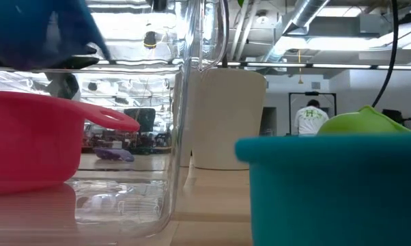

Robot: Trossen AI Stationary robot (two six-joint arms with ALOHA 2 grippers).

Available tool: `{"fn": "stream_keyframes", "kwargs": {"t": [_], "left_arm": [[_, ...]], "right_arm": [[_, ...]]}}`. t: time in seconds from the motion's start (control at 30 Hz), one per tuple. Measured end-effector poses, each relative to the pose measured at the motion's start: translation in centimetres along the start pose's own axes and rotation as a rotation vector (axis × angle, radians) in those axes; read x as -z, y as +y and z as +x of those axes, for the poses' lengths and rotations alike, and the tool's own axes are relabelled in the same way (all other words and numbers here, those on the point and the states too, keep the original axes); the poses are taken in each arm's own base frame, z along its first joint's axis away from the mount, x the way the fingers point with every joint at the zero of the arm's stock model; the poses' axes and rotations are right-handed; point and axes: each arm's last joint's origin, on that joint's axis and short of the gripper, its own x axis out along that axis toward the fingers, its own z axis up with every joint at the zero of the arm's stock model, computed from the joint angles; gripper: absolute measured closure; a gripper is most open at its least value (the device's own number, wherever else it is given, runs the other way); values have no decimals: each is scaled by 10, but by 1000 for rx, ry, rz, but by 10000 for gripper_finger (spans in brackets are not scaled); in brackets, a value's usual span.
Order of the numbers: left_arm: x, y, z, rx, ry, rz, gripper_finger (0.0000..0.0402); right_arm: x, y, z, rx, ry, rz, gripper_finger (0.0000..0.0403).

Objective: Nest measuring cups in basket
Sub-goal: Stack the blue measuring cup on the red measuring cup

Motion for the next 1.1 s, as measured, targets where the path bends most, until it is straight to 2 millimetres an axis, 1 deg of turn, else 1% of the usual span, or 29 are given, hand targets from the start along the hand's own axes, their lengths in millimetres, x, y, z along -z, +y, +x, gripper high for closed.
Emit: {"fn": "stream_keyframes", "kwargs": {"t": [0.13, 0.33, 0.43, 0.6, 0.97, 1.1], "left_arm": [[0, 0, 0, 0, 0, 0, 343], [0, 0, 0, 0, 0, 0, 343], [0, 0, 0, 1, 1, 0, 343], [0, 0, 0, 1, 1, 0, 343], [0, 0, 0, 3, 3, 0, 343], [0, 0, 0, 4, 3, 0, 343]], "right_arm": [[2, 0, 0, 3, 17, 37, 384], [2, -1, 0, 7, 26, 36, 344], [3, -4, 1, 0, 61, 31, 332], [5, -6, 5, -20, 89, 36, 329], [-1, -14, 8, -14, 87, 16, 326], [0, -13, 8, -53, 115, 16, 326]]}}
